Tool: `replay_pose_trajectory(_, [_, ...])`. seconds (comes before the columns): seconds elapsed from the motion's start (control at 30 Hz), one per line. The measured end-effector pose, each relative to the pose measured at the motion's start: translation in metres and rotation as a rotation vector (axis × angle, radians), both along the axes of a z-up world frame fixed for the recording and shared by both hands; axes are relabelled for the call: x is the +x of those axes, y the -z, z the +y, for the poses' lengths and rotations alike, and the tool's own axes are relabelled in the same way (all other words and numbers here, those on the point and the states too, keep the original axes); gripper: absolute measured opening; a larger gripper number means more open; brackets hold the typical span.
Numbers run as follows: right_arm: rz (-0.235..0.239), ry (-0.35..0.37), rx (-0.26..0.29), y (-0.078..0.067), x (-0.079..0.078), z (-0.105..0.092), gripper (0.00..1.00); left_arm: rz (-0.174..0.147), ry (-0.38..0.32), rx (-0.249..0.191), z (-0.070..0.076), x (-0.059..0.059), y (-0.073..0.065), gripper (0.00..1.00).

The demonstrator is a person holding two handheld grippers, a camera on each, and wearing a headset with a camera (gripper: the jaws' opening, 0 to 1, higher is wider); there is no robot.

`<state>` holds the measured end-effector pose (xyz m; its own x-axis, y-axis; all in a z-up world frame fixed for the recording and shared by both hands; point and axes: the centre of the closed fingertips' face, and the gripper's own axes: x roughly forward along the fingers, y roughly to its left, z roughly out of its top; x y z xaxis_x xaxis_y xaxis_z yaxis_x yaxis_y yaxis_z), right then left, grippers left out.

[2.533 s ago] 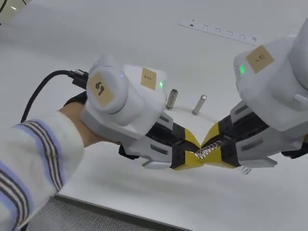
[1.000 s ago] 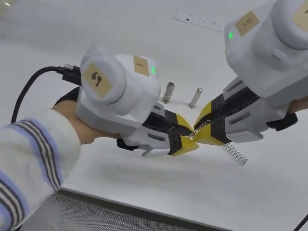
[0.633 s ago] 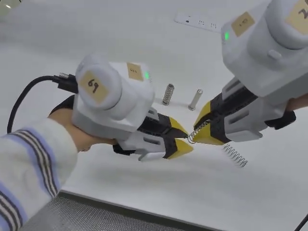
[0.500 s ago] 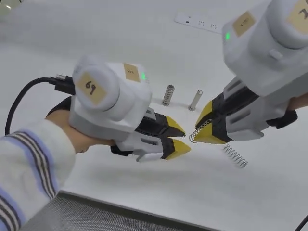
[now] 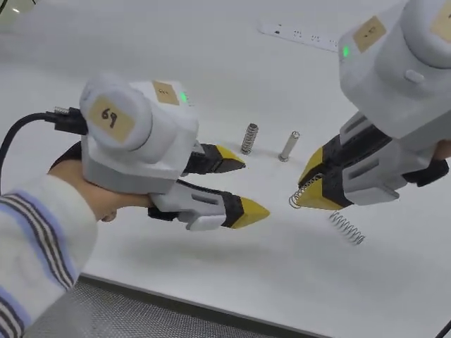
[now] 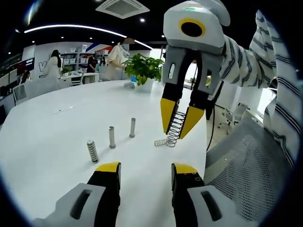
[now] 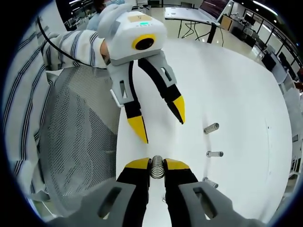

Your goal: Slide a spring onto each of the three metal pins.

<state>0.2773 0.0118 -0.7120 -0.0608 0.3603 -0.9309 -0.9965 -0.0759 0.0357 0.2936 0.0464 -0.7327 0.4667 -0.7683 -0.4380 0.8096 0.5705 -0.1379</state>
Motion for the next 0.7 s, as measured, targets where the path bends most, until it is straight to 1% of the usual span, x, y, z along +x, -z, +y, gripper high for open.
replay_pose_trajectory(0.03, [-0.004,0.003,-0.003,-0.001,-0.001,-0.001,0.08,-0.004,-0.008,0.008,0.002,0.001,0.001,0.41])
replay_pose_trajectory(0.13, [-0.003,0.013,-0.005,-0.002,0.0,-0.003,0.08,-0.004,-0.036,0.018,0.007,0.004,0.002,0.5])
replay_pose_trajectory(0.17, [-0.002,0.014,-0.005,-0.002,0.001,-0.004,0.08,-0.001,-0.056,0.015,0.009,0.006,0.002,0.55])
replay_pose_trajectory(0.2, [-0.001,0.017,-0.007,-0.003,0.001,-0.005,0.08,0.007,-0.058,0.014,0.01,0.007,0.003,0.59])
replay_pose_trajectory(0.27, [-0.005,0.016,-0.016,-0.002,0.002,-0.007,0.08,0.007,-0.065,0.024,0.012,0.007,0.005,0.65])
replay_pose_trajectory(0.37, [-0.011,0.019,-0.024,-0.003,0.004,-0.01,0.08,0.018,-0.066,0.025,0.013,0.007,0.006,0.66])
replay_pose_trajectory(0.43, [-0.016,0.022,-0.026,-0.004,0.006,-0.011,0.08,0.012,-0.071,0.033,0.014,0.008,0.007,0.69])
replay_pose_trajectory(0.53, [-0.019,0.03,-0.029,-0.006,0.008,-0.014,0.08,0.009,-0.084,0.037,0.016,0.01,0.007,0.75])
replay_pose_trajectory(0.63, [-0.013,0.053,-0.024,-0.008,0.013,-0.016,0.08,0.004,-0.118,0.039,0.02,0.015,0.007,0.83])
replay_pose_trajectory(0.7, [-0.013,0.063,-0.025,-0.01,0.016,-0.018,0.08,0.0,-0.127,0.038,0.021,0.016,0.007,0.86])
